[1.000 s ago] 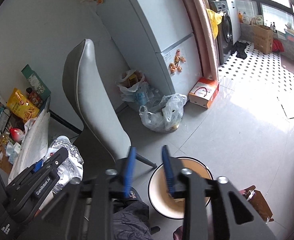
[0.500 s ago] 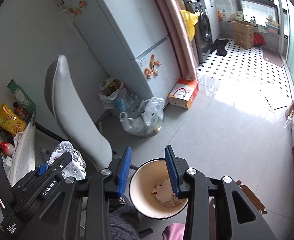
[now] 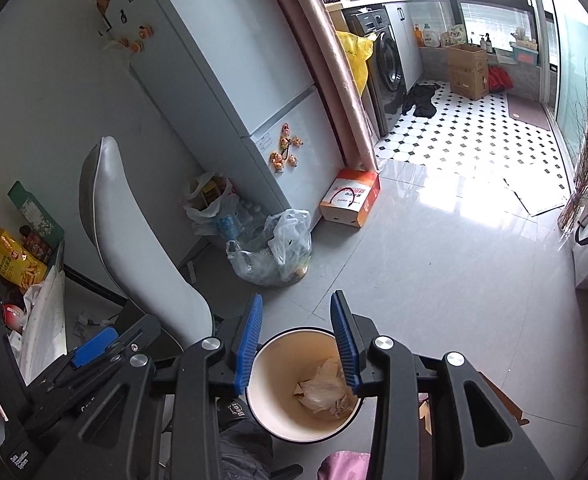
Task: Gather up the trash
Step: 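Carry both items over the cream bucket and open both tools to drop them, then move both tools back over the table toward the remaining trash, then close the left tool on crumpled white plastic while the right tool grasps the red wrapper, then carry both items over the bucket and open both tools to drop them, then move both tools back over the table toward the tissue pack and box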
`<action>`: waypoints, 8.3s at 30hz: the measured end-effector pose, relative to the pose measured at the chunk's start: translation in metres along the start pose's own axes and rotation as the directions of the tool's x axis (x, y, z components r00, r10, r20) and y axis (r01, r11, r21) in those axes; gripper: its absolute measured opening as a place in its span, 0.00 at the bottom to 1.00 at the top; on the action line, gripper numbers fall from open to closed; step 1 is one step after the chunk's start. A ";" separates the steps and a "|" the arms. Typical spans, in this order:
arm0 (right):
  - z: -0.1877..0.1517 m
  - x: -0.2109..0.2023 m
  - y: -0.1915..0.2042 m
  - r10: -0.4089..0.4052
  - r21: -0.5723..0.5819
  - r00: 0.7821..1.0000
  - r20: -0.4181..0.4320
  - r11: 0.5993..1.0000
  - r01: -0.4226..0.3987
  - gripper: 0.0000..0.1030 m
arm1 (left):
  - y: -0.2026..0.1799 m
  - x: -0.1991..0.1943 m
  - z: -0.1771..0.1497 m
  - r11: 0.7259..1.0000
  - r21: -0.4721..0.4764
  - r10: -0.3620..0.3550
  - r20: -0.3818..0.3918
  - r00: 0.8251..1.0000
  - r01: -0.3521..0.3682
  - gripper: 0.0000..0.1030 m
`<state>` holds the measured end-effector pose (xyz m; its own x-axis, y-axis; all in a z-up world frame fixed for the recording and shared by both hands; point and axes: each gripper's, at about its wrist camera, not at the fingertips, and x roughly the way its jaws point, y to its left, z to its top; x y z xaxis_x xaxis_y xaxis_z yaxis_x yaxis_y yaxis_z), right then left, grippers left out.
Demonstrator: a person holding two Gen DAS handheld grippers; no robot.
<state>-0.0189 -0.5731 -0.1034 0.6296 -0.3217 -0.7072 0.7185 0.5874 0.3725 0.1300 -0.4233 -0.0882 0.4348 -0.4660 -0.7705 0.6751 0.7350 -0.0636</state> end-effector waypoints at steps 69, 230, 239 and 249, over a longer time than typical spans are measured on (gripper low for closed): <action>-0.207 -0.104 0.451 0.462 -0.595 0.850 -0.254 0.617 -0.514 0.79 | 0.411 -0.282 -0.175 0.604 -0.704 0.593 0.084 0.801 -0.373 0.94; 0.000 -0.012 0.025 -0.013 -0.037 1.000 -0.004 0.999 0.013 0.46 | 0.011 0.006 0.009 0.999 0.002 0.033 -0.015 0.999 -0.033 0.13; 0.001 -0.020 0.012 -0.024 -0.019 1.000 0.021 1.000 0.024 0.60 | -0.005 0.006 0.005 0.999 0.015 -0.031 -0.038 0.999 0.031 0.60; -0.002 -0.025 0.035 0.023 -0.048 0.999 0.034 0.999 -0.021 0.67 | 0.027 -0.022 0.013 0.999 -0.034 0.012 0.033 0.999 -0.010 0.84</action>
<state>-0.0099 -0.5432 -0.0733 0.6555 -0.3328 -0.6779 0.6899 0.6290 0.3583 0.1467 -0.3994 -0.0652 0.4620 -0.4734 -0.7500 0.6496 0.7563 -0.0773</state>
